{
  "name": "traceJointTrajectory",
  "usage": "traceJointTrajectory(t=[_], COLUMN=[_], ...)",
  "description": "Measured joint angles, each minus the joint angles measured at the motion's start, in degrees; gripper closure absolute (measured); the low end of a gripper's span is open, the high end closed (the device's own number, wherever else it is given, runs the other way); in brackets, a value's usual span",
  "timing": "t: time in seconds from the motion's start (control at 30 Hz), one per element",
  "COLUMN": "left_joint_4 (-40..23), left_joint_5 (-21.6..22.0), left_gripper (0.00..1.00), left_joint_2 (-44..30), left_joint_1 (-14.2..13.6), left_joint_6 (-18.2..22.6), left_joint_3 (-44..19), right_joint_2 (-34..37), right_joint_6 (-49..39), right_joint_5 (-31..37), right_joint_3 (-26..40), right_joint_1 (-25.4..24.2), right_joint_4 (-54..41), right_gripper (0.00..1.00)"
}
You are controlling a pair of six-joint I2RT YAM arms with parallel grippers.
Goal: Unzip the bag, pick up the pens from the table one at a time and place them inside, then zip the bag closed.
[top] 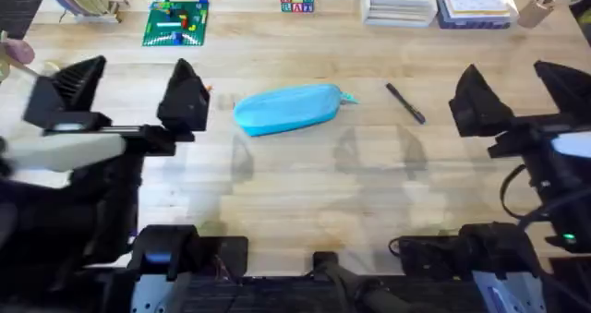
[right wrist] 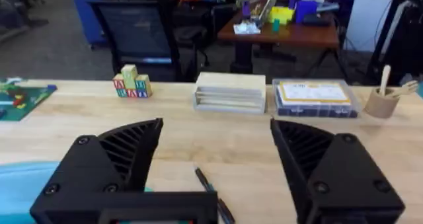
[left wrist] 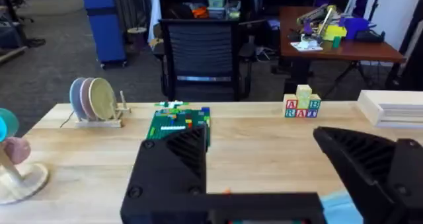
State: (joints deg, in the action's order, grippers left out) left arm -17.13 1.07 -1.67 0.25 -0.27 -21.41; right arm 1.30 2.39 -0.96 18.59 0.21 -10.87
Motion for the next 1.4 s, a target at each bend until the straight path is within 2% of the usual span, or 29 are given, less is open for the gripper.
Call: traceJointTrajectory(t=[0.23, 0.33, 0.67, 0.9, 1.07, 1.23, 1.4], left_joint_4=[-9.5, -16.4, -25.0, -30.8, -32.5, -33.4, -33.5], left_joint_5=[0.5, 0.5, 0.5, 0.0, -0.5, -1.4, -1.5], left_gripper=[0.006, 0.006, 0.007, 0.007, 0.007, 0.007, 0.007], left_joint_2=[-10.4, -20.6, -37.2, -46.5, -51.8, -55.1, -56.2], left_joint_1=[0.0, 0.0, 0.0, 0.0, 0.0, 0.0, 0.0], left_joint_6=[0.0, 0.0, 0.0, 0.0, 0.0, 0.0, 0.0], left_joint_3=[-10.4, -18.3, -30.3, -35.7, -37.5, -37.6, -37.6], right_joint_2=[9.3, 18.3, 35.3, 44.4, 49.3, 53.1, 53.9], right_joint_6=[0.2, 0.2, 0.2, 0.2, 0.2, 0.2, 0.2], right_joint_5=[0.0, 0.0, 0.0, -0.2, -0.2, -0.2, -0.2], right_joint_3=[8.8, 16.5, 28.4, 33.2, 35.3, 36.2, 36.3], right_joint_1=[0.0, 0.0, 0.0, 0.0, 0.0, 0.0, 0.0], right_joint_4=[-7.8, -13.7, -22.6, -27.4, -30.2, -31.2, -31.3], right_gripper=[0.005, 0.005, 0.005, 0.005, 0.005, 0.005, 0.004])
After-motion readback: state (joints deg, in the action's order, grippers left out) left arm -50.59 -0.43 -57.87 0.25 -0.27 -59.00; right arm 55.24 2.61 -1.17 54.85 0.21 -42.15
